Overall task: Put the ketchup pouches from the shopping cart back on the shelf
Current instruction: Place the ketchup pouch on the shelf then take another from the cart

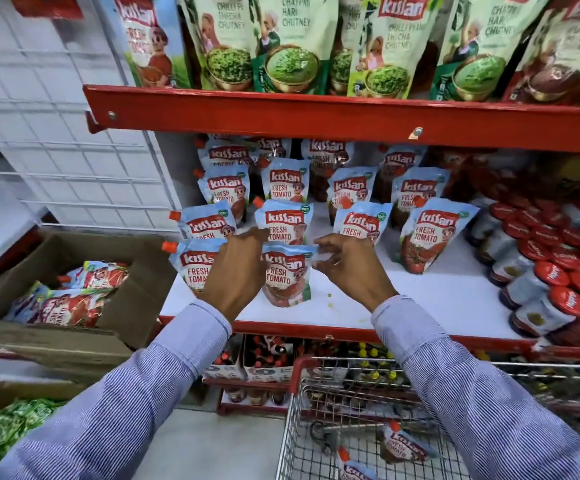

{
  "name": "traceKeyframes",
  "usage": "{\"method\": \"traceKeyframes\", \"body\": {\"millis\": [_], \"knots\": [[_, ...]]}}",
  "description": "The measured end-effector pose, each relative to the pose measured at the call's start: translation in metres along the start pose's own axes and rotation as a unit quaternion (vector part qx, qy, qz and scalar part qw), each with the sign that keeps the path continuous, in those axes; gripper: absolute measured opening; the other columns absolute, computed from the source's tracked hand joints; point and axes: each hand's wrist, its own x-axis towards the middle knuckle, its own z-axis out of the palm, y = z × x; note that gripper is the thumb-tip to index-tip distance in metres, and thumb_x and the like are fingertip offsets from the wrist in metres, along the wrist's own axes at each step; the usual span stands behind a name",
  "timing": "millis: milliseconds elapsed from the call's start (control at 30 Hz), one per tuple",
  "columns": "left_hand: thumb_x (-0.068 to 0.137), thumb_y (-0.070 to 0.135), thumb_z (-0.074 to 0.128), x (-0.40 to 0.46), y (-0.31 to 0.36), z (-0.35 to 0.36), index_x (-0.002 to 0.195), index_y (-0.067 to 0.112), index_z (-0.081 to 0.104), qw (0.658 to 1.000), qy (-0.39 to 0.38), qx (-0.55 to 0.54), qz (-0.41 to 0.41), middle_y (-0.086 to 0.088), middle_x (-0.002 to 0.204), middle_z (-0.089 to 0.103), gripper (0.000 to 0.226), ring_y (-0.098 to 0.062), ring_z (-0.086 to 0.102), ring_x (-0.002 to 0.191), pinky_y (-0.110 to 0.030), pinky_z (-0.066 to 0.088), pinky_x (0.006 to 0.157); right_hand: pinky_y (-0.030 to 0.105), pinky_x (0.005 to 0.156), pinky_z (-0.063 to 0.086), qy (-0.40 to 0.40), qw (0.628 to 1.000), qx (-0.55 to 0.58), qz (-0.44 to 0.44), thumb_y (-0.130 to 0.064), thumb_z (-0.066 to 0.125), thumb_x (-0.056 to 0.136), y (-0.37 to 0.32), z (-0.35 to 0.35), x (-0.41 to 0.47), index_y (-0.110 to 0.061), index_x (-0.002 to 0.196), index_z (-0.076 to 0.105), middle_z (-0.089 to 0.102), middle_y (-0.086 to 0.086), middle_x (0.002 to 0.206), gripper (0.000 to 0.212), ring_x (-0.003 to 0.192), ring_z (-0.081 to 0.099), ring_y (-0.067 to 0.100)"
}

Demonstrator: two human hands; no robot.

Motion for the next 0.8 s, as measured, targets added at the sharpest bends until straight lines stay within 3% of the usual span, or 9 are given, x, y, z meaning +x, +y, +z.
{"method": "traceKeyframes", "body": {"millis": [133, 200, 333, 533, 600, 700, 800], "knots": [[0.081, 0.009, 0.071, -0.035, 0.036, -0.012, 0.114, 0.008, 0.064, 0.997, 0.048, -0.004, 0.064, -0.017, 0.116, 0.07, 0.034, -0.04, 0.068, 0.096, -0.049, 0.058, 0.08, 0.017, 0.068, 0.054, 0.012, 1.0, 0.004, 0.026, -0.019, 0.077, 0.079, 0.031, -0.019, -0.043, -0.017, 0.111, 0.068, 0.072, -0.002, 0.102, 0.034, 0.065, 0.065, 0.002], [0.084, 0.015, 0.07, -0.057, 0.054, 0.003, 0.111, 0.012, 0.068, 0.995, 0.026, -0.054, 0.082, -0.012, 0.111, 0.072, 0.027, -0.032, 0.069, 0.092, -0.04, 0.058, 0.079, 0.018, 0.071, 0.054, 0.013, 0.998, 0.001, 0.06, -0.018, 0.076, 0.079, 0.055, -0.027, -0.074, -0.017, 0.106, 0.071, 0.072, -0.006, 0.096, 0.027, 0.066, 0.067, 0.002], [0.082, 0.018, 0.07, -0.093, 0.087, 0.092, 0.103, 0.016, 0.071, 0.98, -0.142, -0.117, 0.071, -0.009, 0.101, 0.076, 0.021, -0.026, 0.07, 0.091, -0.034, 0.055, 0.083, 0.027, 0.079, 0.057, -0.044, 0.985, -0.045, 0.164, -0.01, 0.069, 0.081, 0.138, -0.028, -0.138, -0.017, 0.095, 0.075, 0.078, 0.003, 0.091, 0.018, 0.077, 0.071, 0.013], [0.087, 0.014, 0.057, -0.144, 0.113, 0.262, 0.087, 0.003, 0.071, 0.925, -0.369, -0.087, 0.03, -0.023, 0.077, 0.071, 0.018, -0.04, 0.068, 0.073, -0.043, 0.057, 0.061, 0.038, 0.087, 0.052, -0.183, 0.935, -0.142, 0.27, -0.022, 0.066, 0.078, 0.27, 0.014, -0.224, -0.015, 0.111, 0.067, 0.071, 0.014, 0.111, 0.034, 0.104, 0.064, 0.035], [0.089, 0.017, 0.058, -0.158, 0.122, 0.308, 0.098, 0.002, 0.068, 0.92, -0.386, -0.055, 0.051, -0.022, 0.092, 0.071, 0.019, -0.04, 0.067, 0.085, -0.044, 0.056, 0.067, 0.042, 0.097, 0.048, -0.208, 0.931, -0.133, 0.27, -0.021, 0.068, 0.081, 0.302, 0.036, -0.243, -0.014, 0.118, 0.064, 0.066, 0.014, 0.123, 0.038, 0.116, 0.058, 0.035], [0.085, 0.007, 0.062, -0.17, 0.131, 0.361, 0.125, 0.009, 0.06, 0.922, -0.376, -0.045, 0.079, -0.018, 0.122, 0.066, 0.04, -0.04, 0.064, 0.104, -0.048, 0.057, 0.081, 0.043, 0.098, 0.045, -0.206, 0.932, -0.132, 0.267, -0.018, 0.067, 0.084, 0.336, 0.063, -0.259, -0.012, 0.12, 0.062, 0.059, 0.017, 0.131, 0.037, 0.12, 0.053, 0.036], [0.086, 0.008, 0.055, -0.175, 0.137, 0.391, 0.122, 0.01, 0.063, 0.918, -0.389, -0.016, 0.081, -0.021, 0.115, 0.068, 0.037, -0.038, 0.065, 0.104, -0.044, 0.055, 0.087, 0.042, 0.087, 0.052, -0.215, 0.929, -0.165, 0.251, -0.008, 0.061, 0.082, 0.371, 0.085, -0.268, -0.009, 0.099, 0.069, 0.068, 0.022, 0.108, 0.019, 0.103, 0.062, 0.04]]}}
